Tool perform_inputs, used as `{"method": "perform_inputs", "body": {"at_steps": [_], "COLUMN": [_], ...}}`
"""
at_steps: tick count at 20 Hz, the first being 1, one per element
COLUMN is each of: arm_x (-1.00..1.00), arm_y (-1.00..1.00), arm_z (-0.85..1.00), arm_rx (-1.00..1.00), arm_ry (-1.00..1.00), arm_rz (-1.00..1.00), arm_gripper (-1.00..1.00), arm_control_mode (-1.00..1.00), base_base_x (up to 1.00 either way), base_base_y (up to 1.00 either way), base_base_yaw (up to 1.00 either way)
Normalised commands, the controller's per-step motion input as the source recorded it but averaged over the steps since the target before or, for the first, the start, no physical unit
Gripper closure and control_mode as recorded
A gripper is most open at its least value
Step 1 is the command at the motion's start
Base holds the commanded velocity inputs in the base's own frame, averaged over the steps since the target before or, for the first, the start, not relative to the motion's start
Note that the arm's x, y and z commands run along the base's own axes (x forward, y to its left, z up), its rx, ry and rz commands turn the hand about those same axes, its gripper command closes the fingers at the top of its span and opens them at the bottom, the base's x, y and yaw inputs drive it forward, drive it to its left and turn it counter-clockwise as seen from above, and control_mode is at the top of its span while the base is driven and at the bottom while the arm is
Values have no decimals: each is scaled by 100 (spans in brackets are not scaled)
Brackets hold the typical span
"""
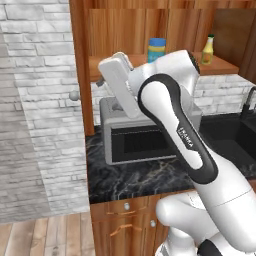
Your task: Move the mayonnaise and mustard from the cabinet to the dining counter.
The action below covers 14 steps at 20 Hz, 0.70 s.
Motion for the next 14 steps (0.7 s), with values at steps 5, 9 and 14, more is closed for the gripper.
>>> {"method": "perform_inputs", "body": {"at_steps": [5,9,14], "arm_x": [18,13,17], "arm_y": [-85,-81,-66], "arm_z": [-4,-9,-16], "arm_rx": [-17,-29,-34], "arm_ry": [0,0,1], "arm_rz": [-6,-9,-22], "arm_gripper": [-100,-100,-100], "arm_control_mode": [-100,-100,-100], "base_base_x": [0,0,0], "base_base_y": [0,0,0], "base_base_yaw": [0,0,0]}}
